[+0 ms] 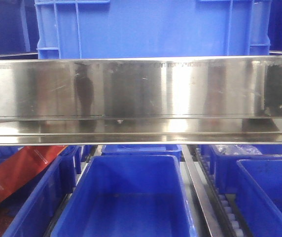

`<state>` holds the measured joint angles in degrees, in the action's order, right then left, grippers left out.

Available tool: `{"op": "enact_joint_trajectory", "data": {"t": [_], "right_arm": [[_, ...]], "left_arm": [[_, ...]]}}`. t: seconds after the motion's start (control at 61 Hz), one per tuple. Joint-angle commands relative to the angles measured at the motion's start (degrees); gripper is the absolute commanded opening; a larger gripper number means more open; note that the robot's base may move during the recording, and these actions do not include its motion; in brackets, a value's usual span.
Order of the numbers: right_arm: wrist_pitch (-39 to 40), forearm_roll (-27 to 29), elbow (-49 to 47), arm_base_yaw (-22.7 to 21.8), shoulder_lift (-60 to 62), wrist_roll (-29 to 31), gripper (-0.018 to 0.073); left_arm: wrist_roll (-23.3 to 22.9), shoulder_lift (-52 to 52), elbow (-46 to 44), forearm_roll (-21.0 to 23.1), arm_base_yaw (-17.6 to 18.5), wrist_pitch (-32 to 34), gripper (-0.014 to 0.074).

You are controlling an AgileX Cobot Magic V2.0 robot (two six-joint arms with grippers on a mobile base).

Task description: Place cylindrical capacitor in blue bin on shelf

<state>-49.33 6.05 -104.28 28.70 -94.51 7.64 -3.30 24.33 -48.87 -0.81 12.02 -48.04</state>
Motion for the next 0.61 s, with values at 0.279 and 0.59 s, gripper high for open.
{"op": "enact_joint_trajectory", "data": {"t": [0.279, 0.59], "right_arm": [[-0.8, 0.1, -1.2, -1.2, -4.8, 0.5, -0.016], [-1.8, 0.2, -1.3, -1.3, -4.8, 0.5, -0.016]], "left_arm": [[-0.3, -0.3, 0.1, 0.5, 0.0, 0.9, -0.0102], [-0.3, -0.3, 0.1, 0.5, 0.0, 0.9, -0.0102]]}}
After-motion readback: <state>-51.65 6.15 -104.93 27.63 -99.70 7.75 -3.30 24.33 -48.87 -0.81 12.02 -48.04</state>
